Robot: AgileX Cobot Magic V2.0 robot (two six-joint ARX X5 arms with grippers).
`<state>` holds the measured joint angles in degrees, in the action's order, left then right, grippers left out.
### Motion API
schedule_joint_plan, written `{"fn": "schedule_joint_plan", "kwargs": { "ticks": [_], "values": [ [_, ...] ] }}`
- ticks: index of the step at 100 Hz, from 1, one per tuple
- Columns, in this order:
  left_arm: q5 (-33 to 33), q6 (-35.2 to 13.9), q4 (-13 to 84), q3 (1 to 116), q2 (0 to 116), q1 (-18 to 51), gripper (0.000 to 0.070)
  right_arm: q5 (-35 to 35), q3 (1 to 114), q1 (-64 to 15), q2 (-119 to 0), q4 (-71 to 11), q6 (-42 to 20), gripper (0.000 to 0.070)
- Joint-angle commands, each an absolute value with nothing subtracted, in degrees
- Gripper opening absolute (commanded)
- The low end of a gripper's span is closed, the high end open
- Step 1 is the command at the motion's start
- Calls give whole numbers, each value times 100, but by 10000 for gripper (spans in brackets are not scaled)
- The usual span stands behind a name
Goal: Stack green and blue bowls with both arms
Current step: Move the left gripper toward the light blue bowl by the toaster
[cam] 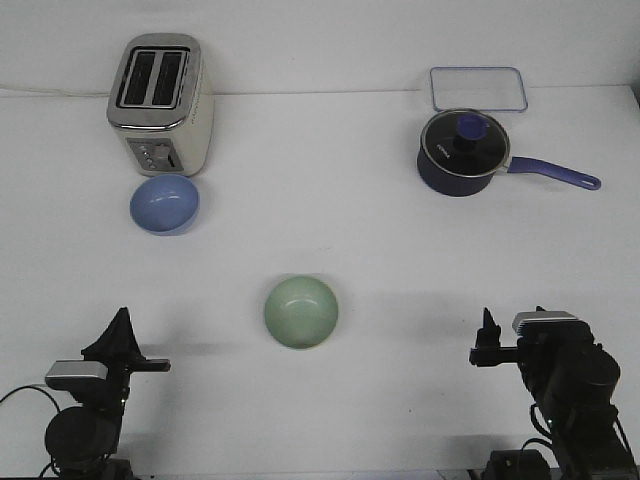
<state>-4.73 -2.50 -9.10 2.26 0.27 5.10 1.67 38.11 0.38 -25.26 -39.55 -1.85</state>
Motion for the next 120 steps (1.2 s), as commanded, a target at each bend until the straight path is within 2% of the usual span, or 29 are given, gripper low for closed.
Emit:
{"fn": "schedule_joint_plan", "kwargs": {
  "ticks": [1,23,59,84,92,120],
  "values": [
    [-493,-266,-854,458,36,510,11,163,3854,34,-2550,-3900,-209,569],
    [-495,-880,283,1981,749,510,11,163,3854,34,-2550,-3900,-209,569],
    [-493,-823,3708,5675,3811,510,11,154,3854,34,-2550,-3900,-207,569],
    [-493,-504,5260,7026,5520,510,11,150,3854,34,-2550,-3900,-209,569],
    [-493,-499,5487,7155,5924,510,11,150,3854,34,-2550,-3900,-209,569],
    [-493,-510,5343,7155,6477,515,17,150,3854,34,-2550,-3898,-209,569]
  ]
}}
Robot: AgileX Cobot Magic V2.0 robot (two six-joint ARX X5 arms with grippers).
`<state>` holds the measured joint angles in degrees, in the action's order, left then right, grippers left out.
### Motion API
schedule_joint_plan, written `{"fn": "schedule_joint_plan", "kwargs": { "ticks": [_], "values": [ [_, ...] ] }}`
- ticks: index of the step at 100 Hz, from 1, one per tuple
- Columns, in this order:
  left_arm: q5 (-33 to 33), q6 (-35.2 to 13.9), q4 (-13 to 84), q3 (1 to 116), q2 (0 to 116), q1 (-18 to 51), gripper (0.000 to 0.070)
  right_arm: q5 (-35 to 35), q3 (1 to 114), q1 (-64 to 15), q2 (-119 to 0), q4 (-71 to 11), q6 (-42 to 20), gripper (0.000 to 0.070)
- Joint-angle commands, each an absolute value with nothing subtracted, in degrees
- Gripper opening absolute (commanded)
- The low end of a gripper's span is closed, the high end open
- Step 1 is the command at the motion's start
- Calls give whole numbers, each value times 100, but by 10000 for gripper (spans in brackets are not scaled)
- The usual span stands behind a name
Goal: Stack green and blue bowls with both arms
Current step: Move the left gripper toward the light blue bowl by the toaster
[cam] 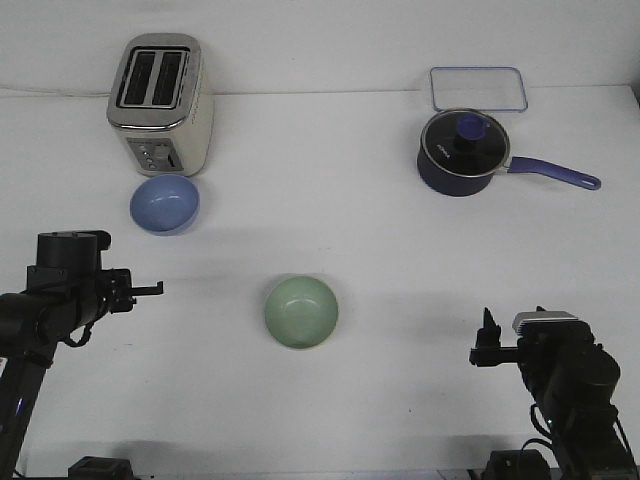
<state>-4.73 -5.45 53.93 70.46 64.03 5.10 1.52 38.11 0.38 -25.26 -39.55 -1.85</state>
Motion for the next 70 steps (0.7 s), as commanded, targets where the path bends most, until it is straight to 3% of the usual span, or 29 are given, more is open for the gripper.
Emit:
{"fn": "schedule_joint_plan", "kwargs": {
  "ticks": [1,7,17,23,70],
  "values": [
    [-493,-515,5339,7155,6477,515,18,150,3854,34,-2550,-3900,-209,569],
    [-493,-674,5301,7155,6477,515,79,150,3854,34,-2550,-3900,-209,569],
    [-493,-803,5280,7155,6475,515,384,150,3854,34,-2550,-3898,-209,569],
    [-493,-797,5280,7155,6475,515,482,150,3854,34,-2550,-3898,-209,569],
    [-493,-681,5033,7439,6904,307,489,148,3854,34,-2550,-3892,-209,569]
  ]
}}
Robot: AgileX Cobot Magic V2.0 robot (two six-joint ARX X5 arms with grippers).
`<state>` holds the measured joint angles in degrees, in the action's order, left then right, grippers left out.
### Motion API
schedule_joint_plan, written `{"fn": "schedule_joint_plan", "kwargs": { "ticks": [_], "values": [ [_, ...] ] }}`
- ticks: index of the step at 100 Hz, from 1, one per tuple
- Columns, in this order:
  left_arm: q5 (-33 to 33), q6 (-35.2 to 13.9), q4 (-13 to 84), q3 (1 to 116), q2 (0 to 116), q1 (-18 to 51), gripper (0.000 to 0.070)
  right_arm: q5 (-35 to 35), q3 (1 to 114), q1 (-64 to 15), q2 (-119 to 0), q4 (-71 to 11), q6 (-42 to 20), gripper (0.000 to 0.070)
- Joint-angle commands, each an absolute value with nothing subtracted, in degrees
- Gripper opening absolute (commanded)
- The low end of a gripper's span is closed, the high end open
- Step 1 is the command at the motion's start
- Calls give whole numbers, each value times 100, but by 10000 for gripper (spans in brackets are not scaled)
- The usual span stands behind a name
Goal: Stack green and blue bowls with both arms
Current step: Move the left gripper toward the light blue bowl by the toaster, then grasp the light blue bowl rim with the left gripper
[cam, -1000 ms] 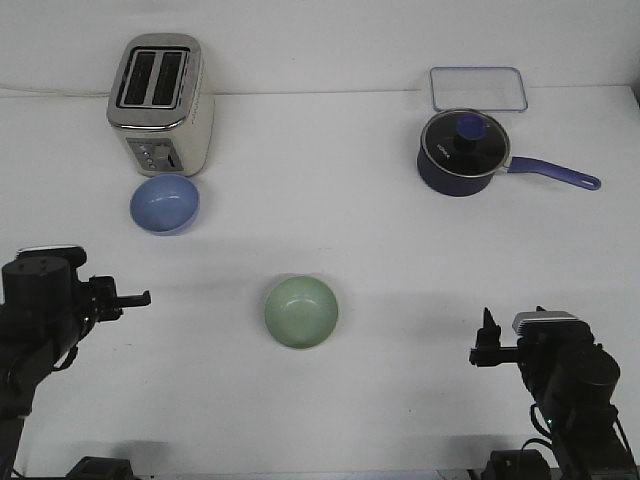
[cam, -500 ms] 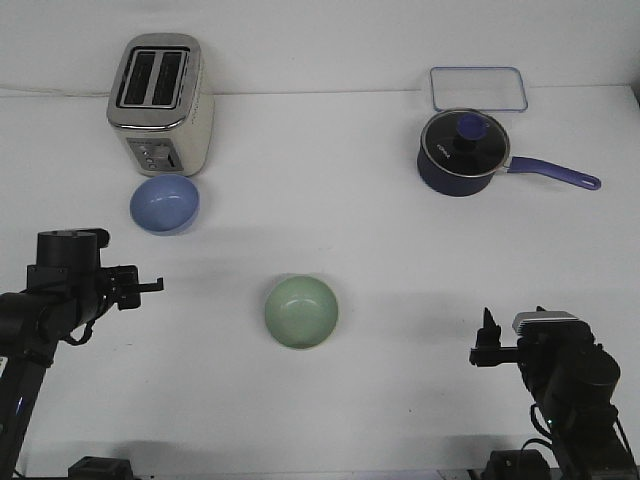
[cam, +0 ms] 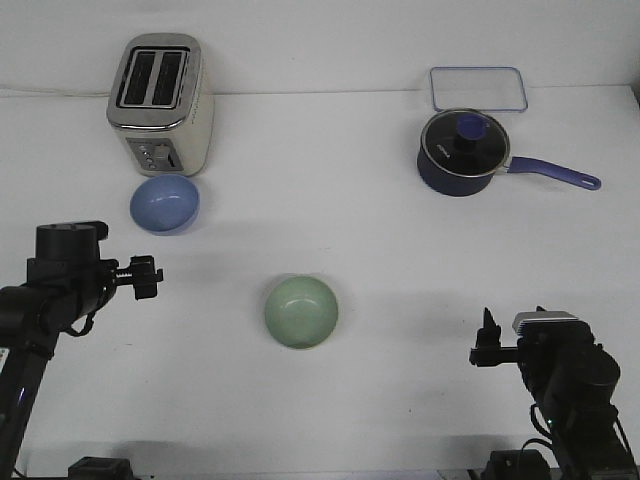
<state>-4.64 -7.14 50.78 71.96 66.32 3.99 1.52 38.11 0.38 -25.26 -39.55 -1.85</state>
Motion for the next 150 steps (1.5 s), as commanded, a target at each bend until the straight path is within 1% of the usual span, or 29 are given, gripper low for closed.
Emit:
{"fn": "schedule_joint_plan", "kwargs": {
  "ticks": [1,18,31,53,84,115,127,136,140,144,145,148,150],
  "values": [
    [-493,-676,5035,7474,6947,287,489,150,3854,34,-2550,-3894,-209,569],
    [-480,-668,4976,8213,7907,-64,489,148,3854,34,-2550,-3892,-209,569],
    [-202,-646,4834,8866,8757,-272,489,150,3854,34,-2550,-3892,-209,569],
    [-128,-515,4633,9717,9981,-425,489,150,3854,34,-2550,-3826,-209,569],
    [-121,-388,4139,9896,11032,-506,490,150,3854,34,-2550,-3684,-209,569],
    [150,-392,3861,9896,11548,-563,484,150,3854,34,-2550,-3686,-209,569],
    [152,-392,3868,9894,11705,-563,415,150,3854,34,-2550,-3686,-209,569],
    [152,-399,3865,9894,11730,-563,400,150,3854,34,-2550,-3691,-209,569],
    [152,-397,3837,9894,11730,-563,342,150,3854,34,-2550,-3691,-209,569],
    [152,-397,3806,9894,11730,-563,245,150,3854,34,-2550,-3691,-209,569],
    [152,-397,3804,9896,11730,-563,245,150,3854,34,-2550,-3691,-209,569],
    [152,-395,3802,9896,11730,-563,139,150,3854,34,-2550,-3691,-209,569],
    [152,-388,3809,9894,11730,-563,81,150,3854,34,-2550,-3691,-209,569]
  ]
}}
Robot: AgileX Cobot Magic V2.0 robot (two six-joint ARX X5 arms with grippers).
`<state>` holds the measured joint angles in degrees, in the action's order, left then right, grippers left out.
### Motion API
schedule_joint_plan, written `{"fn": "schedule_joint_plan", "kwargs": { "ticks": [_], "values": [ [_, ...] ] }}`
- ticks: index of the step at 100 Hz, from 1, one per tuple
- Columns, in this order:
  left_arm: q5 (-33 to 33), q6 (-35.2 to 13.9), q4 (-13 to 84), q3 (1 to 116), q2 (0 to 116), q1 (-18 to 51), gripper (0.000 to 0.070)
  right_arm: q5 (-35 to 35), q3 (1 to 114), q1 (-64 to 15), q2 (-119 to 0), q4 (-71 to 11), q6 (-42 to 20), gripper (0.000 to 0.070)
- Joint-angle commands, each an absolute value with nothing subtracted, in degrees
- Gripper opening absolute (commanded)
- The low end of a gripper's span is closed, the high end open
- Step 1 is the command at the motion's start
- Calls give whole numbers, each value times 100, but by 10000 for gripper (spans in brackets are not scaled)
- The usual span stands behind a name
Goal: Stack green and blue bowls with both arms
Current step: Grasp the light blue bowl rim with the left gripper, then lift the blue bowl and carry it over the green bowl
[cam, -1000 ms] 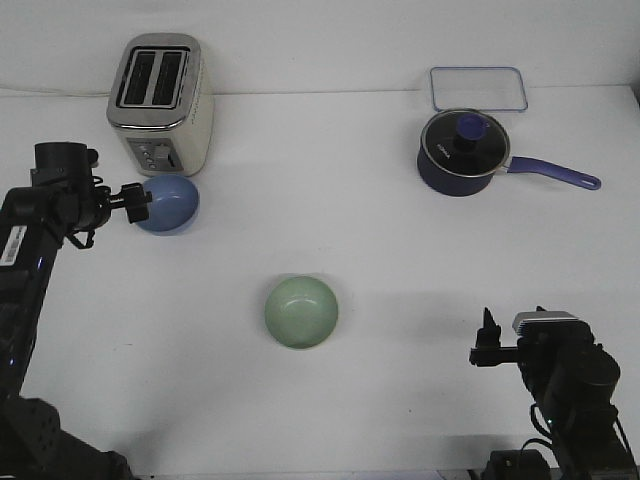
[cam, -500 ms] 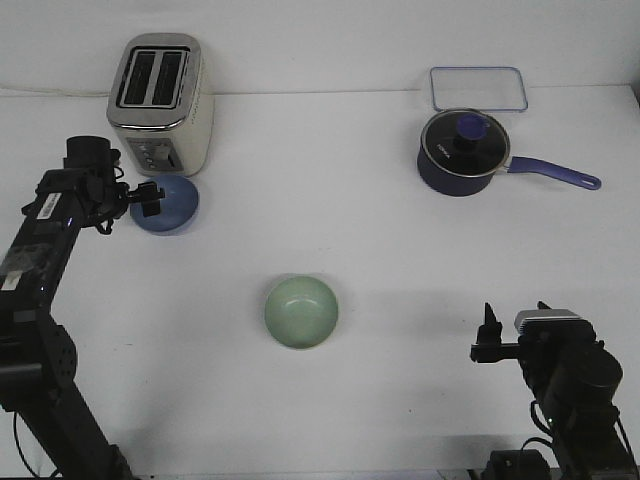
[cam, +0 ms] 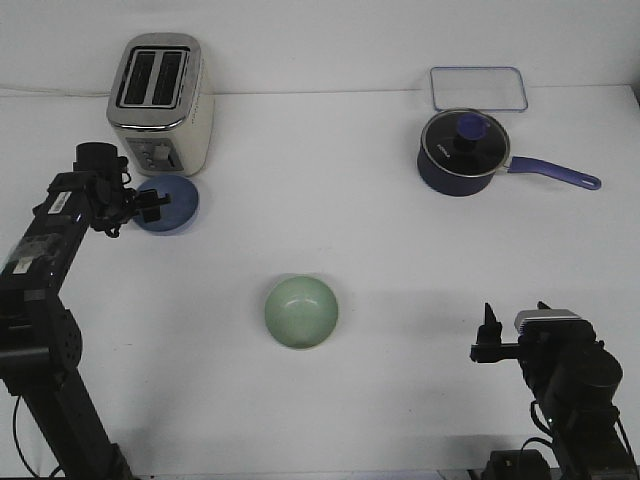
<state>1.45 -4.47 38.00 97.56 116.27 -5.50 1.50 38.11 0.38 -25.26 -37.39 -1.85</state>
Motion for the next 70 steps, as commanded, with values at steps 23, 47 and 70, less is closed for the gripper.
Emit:
{"fn": "schedule_joint_plan", "kwargs": {
  "ticks": [23,47,70],
  "values": [
    [368,-388,3852,9896,11681,-574,7,150,3854,34,-2550,-3691,-209,569],
    [611,-388,4021,9896,11083,-578,7,150,3854,34,-2550,-3710,-209,569],
    [974,-484,4512,9896,9963,-526,9,150,3854,34,-2550,-3750,-207,569]
  ]
}}
